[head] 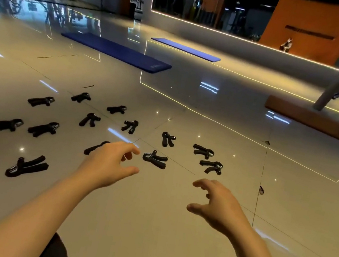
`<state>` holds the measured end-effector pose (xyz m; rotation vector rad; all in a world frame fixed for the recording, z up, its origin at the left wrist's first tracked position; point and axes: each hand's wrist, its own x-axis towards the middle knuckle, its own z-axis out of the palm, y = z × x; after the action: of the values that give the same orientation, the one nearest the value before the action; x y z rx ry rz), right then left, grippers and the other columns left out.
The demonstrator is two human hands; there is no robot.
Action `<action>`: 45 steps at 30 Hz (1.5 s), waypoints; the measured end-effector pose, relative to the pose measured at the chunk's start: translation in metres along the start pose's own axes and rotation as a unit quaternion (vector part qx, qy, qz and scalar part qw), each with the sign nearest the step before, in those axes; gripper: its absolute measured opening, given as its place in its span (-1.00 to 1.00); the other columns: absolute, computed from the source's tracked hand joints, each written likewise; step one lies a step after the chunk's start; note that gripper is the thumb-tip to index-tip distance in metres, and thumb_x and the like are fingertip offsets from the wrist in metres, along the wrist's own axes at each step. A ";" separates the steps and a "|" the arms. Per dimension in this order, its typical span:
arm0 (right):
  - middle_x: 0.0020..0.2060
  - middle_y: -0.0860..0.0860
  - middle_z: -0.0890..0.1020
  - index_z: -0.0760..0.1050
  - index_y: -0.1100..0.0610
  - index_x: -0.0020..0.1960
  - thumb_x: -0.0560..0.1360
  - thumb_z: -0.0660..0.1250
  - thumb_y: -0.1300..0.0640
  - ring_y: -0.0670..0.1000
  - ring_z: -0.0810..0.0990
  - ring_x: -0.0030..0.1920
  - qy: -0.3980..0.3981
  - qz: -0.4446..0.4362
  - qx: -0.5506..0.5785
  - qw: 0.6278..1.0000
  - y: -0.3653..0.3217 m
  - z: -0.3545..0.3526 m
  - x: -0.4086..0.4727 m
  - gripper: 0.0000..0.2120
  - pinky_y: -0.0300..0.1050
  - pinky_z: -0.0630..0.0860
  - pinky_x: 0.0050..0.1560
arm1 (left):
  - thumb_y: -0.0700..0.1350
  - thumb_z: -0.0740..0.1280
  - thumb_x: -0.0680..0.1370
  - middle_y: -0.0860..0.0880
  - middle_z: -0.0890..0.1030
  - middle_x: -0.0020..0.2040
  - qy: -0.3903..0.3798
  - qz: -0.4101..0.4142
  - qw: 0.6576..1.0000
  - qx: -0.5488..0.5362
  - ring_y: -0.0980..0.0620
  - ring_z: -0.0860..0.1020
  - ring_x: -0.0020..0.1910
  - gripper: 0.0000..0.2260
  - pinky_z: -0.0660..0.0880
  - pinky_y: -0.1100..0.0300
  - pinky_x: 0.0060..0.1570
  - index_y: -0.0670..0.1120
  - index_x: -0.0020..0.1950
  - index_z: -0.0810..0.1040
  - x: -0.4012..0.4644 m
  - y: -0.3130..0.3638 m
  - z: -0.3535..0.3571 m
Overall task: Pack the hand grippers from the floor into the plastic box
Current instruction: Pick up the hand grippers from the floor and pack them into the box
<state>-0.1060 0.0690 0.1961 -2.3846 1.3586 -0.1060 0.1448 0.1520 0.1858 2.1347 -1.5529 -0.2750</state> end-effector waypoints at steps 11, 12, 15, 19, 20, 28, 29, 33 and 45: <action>0.34 -0.08 0.36 0.28 -0.09 0.39 0.39 0.45 -0.04 -0.01 0.39 0.28 -0.046 0.029 -0.087 0.995 -0.005 -0.016 0.059 -0.37 -0.12 0.40 0.19 | 0.12 0.35 0.48 0.18 0.46 0.08 -0.036 0.042 0.998 -0.031 0.17 0.47 0.06 -0.62 0.49 0.13 0.06 0.17 0.28 0.41 0.054 -0.008 0.044; 0.36 -0.04 0.34 0.26 -0.08 0.42 0.39 0.46 -0.02 0.02 0.37 0.31 -0.106 0.057 -0.100 0.988 0.005 -0.011 0.075 -0.33 -0.10 0.38 0.23 | 0.12 0.36 0.47 0.18 0.45 0.08 -0.044 0.046 0.997 -0.035 0.16 0.46 0.05 -0.61 0.48 0.14 0.05 0.17 0.28 0.41 0.063 -0.006 0.050; 0.39 0.01 0.35 0.28 -0.06 0.42 0.39 0.47 0.02 0.07 0.36 0.34 -0.161 0.070 -0.067 0.982 0.017 -0.015 0.122 -0.34 -0.02 0.36 0.30 | 0.09 0.41 0.44 0.16 0.46 0.05 -0.078 0.037 0.993 -0.074 0.16 0.47 0.01 -0.57 0.45 0.20 0.00 0.12 0.28 0.42 0.098 0.005 0.057; 0.37 -0.01 0.40 0.31 -0.05 0.40 0.38 0.48 0.04 0.07 0.40 0.32 -0.080 0.039 -0.007 0.996 0.017 -0.026 0.174 -0.35 0.01 0.38 0.28 | 0.07 0.39 0.47 0.05 0.47 0.22 -0.082 0.081 0.993 -0.001 0.09 0.46 0.14 -0.53 0.41 0.20 0.05 0.07 0.35 0.38 0.162 0.021 0.055; 0.36 -0.01 0.40 0.31 -0.05 0.40 0.38 0.48 0.04 0.07 0.40 0.32 -0.079 0.040 0.001 0.996 0.015 -0.025 0.184 -0.35 -0.01 0.38 0.27 | 0.07 0.39 0.47 0.05 0.47 0.21 -0.074 0.085 0.994 -0.002 0.08 0.45 0.15 -0.52 0.41 0.20 0.05 0.06 0.35 0.38 0.174 0.020 0.060; 0.34 0.06 0.40 0.29 -0.04 0.41 0.39 0.45 0.21 0.13 0.46 0.20 -0.102 0.056 -0.048 0.992 -0.006 -0.044 0.246 -0.35 -0.08 0.46 -0.02 | 0.09 0.36 0.48 0.07 0.51 0.18 -0.031 0.065 0.997 0.021 0.03 0.50 0.14 -0.58 0.52 0.01 0.08 0.13 0.33 0.40 0.234 -0.032 0.071; 0.31 0.06 0.41 0.30 -0.04 0.40 0.39 0.46 0.19 0.12 0.47 0.17 -0.071 0.056 -0.051 0.995 -0.006 -0.053 0.252 -0.36 -0.10 0.45 -0.07 | 0.10 0.35 0.49 0.07 0.52 0.14 -0.011 0.058 0.998 -0.002 0.05 0.51 0.10 -0.62 0.53 0.03 0.04 0.12 0.28 0.44 0.245 -0.032 0.070; 0.32 0.01 0.37 0.27 -0.05 0.40 0.38 0.47 0.08 0.09 0.38 0.27 0.002 0.017 -0.081 0.997 0.006 -0.056 0.275 -0.34 -0.03 0.46 0.15 | 0.15 0.39 0.44 0.10 0.48 0.18 -0.019 0.069 0.997 -0.040 0.08 0.48 0.12 -0.54 0.49 0.09 0.05 0.12 0.31 0.42 0.281 -0.021 0.096; 0.32 0.04 0.34 0.18 -0.05 0.45 0.31 0.53 0.03 0.12 0.33 0.31 -0.096 0.133 -0.092 0.982 0.135 -0.043 0.395 -0.18 0.06 0.45 0.19 | 0.28 0.43 0.33 0.02 0.13 0.52 -0.168 0.131 0.975 0.063 -0.04 0.12 0.48 -0.13 0.24 -0.10 0.39 0.11 0.51 0.08 0.418 0.031 0.193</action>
<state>-0.0187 -0.3370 0.1357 -2.2587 1.6365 0.3289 0.1754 -0.2974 0.0835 2.0208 -2.0713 -0.4772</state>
